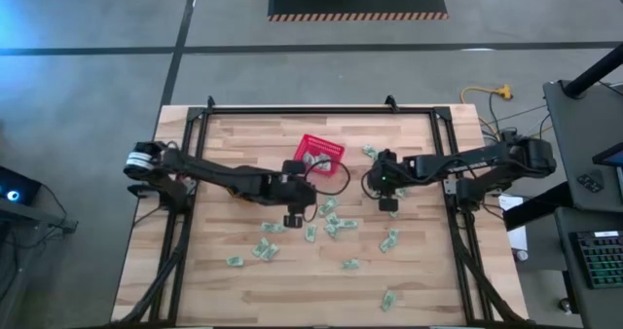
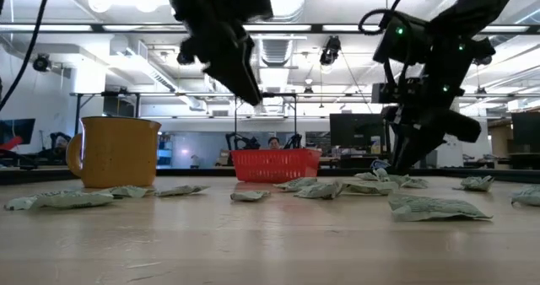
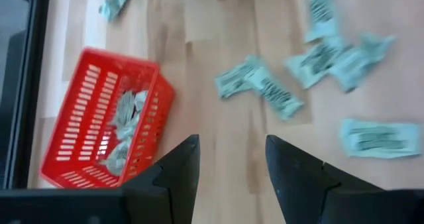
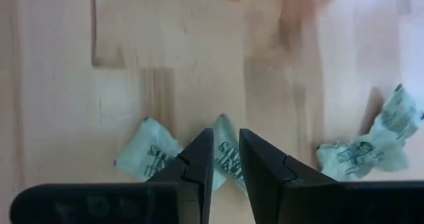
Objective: Pick and place Stevia / Truvia into bins
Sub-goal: Put the stevia packet into the red basket
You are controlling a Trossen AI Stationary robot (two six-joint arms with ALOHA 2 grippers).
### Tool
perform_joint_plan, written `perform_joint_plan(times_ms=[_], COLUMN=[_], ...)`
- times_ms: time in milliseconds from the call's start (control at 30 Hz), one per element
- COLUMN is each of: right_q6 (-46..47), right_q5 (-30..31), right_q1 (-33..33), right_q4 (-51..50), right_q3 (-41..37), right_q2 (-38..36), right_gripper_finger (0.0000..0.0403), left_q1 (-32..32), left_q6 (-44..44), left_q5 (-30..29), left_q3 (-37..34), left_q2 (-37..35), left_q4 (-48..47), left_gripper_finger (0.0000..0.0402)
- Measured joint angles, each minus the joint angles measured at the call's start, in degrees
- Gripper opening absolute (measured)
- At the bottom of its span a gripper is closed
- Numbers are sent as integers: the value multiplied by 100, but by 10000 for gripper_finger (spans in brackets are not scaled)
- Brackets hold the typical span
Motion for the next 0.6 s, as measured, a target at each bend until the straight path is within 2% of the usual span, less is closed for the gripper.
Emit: perform_joint_plan(times_ms=[333,600], right_q6=[-138,-368], right_q5=[-18,-160], right_q1=[-196,-215], right_q4=[78,71], right_q3=[0,19], right_q2=[395,420], right_gripper_finger=[61,12], left_q1=[-602,-894], left_q6=[-354,-351], left_q5=[-18,-38], left_q3=[-16,-22], left_q2=[-509,-539], left_q4=[-20,-15], left_gripper_finger=[156,156])
